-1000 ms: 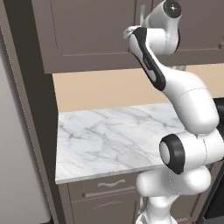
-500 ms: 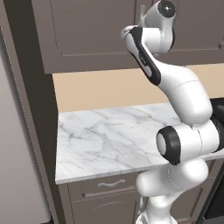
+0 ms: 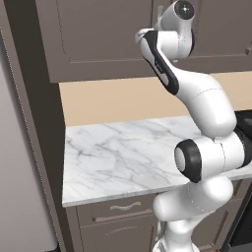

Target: Open the cabinet directly in front. Then move the liquor and the mug to the dining counter with the candle on it.

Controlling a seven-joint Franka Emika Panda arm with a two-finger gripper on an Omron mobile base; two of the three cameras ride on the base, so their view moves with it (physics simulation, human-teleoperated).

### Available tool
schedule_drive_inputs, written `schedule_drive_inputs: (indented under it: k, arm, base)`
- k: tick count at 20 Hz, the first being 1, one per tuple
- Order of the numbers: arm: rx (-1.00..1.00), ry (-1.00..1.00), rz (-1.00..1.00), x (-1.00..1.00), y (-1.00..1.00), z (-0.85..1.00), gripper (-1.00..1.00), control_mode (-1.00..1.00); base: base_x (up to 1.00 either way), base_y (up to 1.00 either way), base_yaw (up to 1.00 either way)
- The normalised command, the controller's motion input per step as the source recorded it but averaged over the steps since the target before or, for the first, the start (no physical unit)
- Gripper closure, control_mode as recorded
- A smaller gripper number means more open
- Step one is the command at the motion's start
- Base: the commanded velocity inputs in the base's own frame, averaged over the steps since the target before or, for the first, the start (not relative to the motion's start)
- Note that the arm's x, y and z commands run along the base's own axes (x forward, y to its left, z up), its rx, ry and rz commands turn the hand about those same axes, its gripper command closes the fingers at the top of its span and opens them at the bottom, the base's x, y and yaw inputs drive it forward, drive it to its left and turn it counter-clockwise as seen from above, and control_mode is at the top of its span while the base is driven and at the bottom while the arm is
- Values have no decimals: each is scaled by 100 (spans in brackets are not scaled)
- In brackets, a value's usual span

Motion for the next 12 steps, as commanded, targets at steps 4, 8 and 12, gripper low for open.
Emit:
schedule_drive_inputs:
  k: [4, 8, 12]
  arm:
    - [0, 0, 0, 32, 0, -19, -100, -100]
    - [-2, 0, 0, 34, 2, -31, 100, -100]
    - [-3, -1, 0, 33, 2, -35, 100, -100]
  base:
    - [0, 0, 0]
    - [0, 0, 0]
    - [0, 0, 0]
